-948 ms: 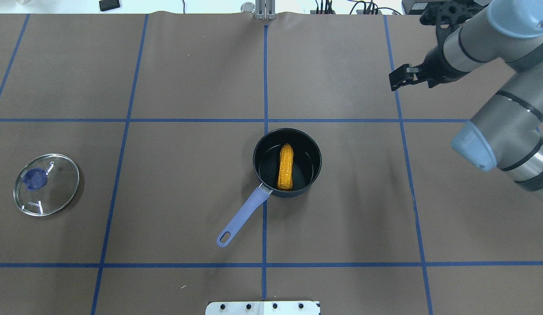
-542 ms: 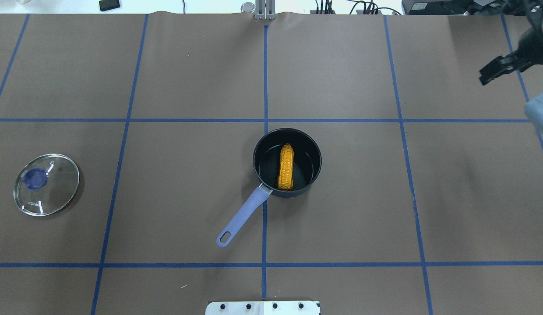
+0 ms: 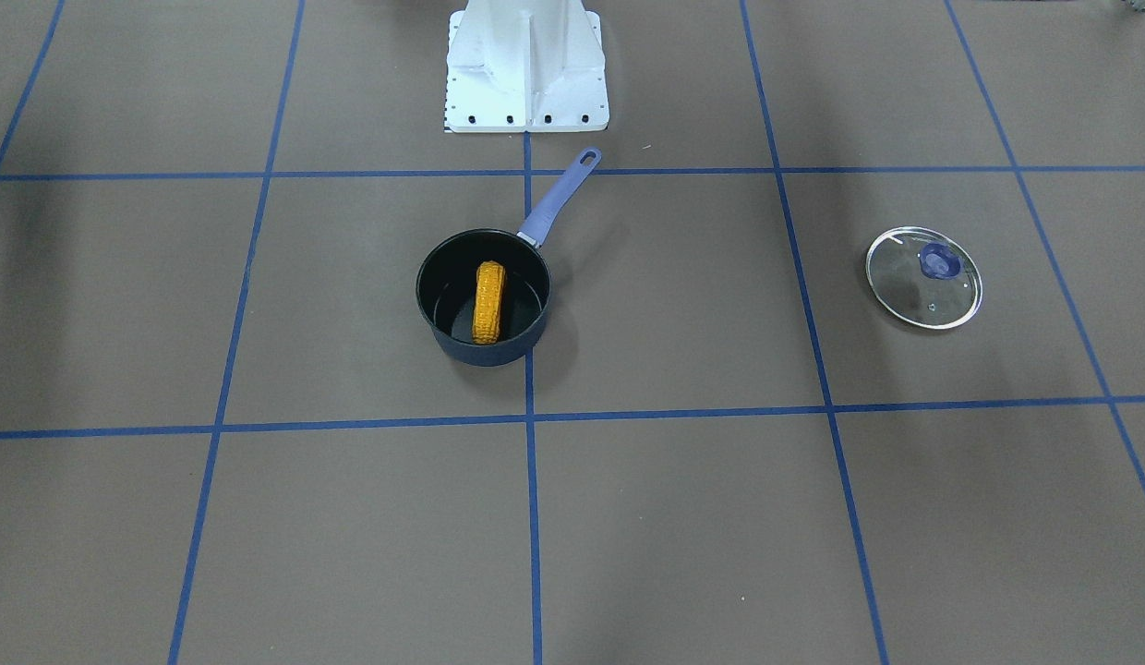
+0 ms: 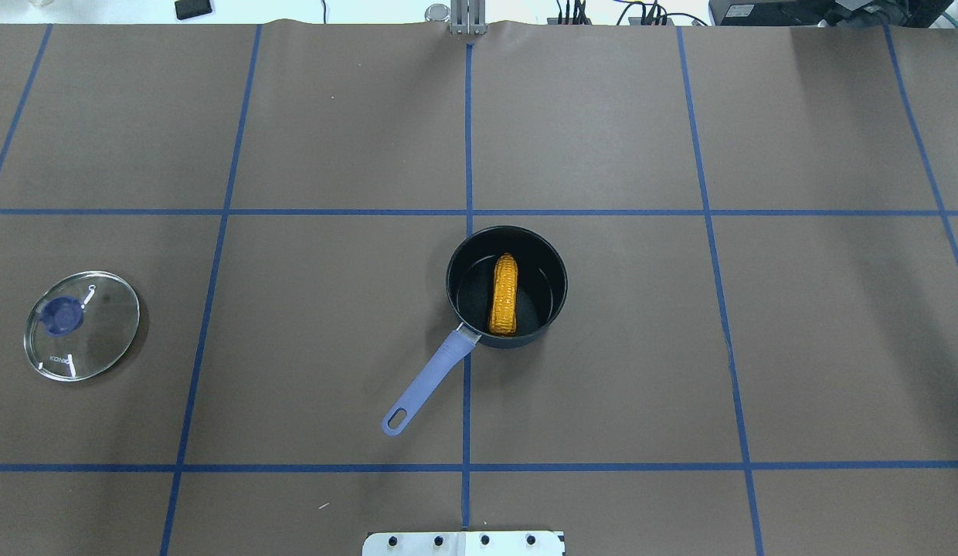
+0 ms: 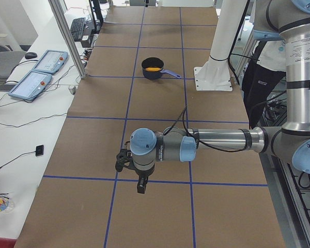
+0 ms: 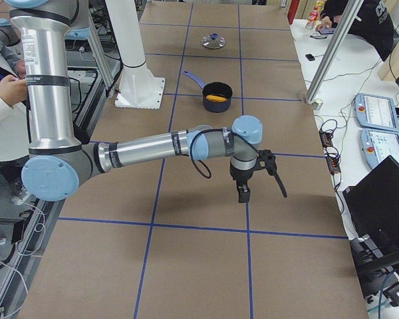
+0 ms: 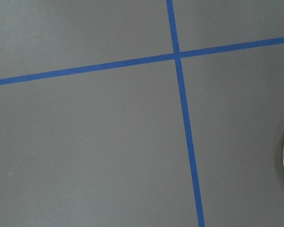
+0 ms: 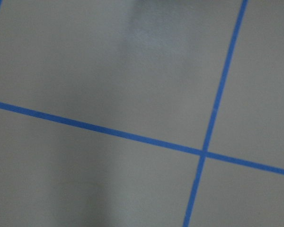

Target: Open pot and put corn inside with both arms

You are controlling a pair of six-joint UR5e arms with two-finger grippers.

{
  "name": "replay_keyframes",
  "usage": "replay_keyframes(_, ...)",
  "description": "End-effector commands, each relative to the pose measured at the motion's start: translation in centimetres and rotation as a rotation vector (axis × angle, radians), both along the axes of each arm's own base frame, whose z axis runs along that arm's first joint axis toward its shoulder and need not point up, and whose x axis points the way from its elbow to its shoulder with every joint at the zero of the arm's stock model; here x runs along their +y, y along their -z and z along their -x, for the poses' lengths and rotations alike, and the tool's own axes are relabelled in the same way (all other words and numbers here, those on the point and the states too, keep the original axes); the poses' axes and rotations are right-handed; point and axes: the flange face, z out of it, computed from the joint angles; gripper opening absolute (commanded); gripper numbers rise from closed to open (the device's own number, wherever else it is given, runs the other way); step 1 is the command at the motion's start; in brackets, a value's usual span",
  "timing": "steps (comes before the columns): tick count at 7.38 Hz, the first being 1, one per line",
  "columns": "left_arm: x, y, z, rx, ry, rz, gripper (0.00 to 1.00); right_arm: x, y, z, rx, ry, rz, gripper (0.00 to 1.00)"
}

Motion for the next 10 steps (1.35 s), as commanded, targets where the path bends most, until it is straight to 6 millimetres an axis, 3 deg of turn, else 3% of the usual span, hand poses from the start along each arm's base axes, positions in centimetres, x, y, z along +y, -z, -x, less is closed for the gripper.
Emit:
replay_keyframes(1,-0.3,0.7,-1.5,-0.006,-0.034,-0.013,0.99,3.8,-1.9,-2.0,0.001,-0.035,0.036,1.00)
replay_keyframes(10,-0.3,0.8,-1.5,-0.004,-0.035,-0.018,0.99,4.1,-3.2,-1.9,-0.005,-0.041,0.074,1.00)
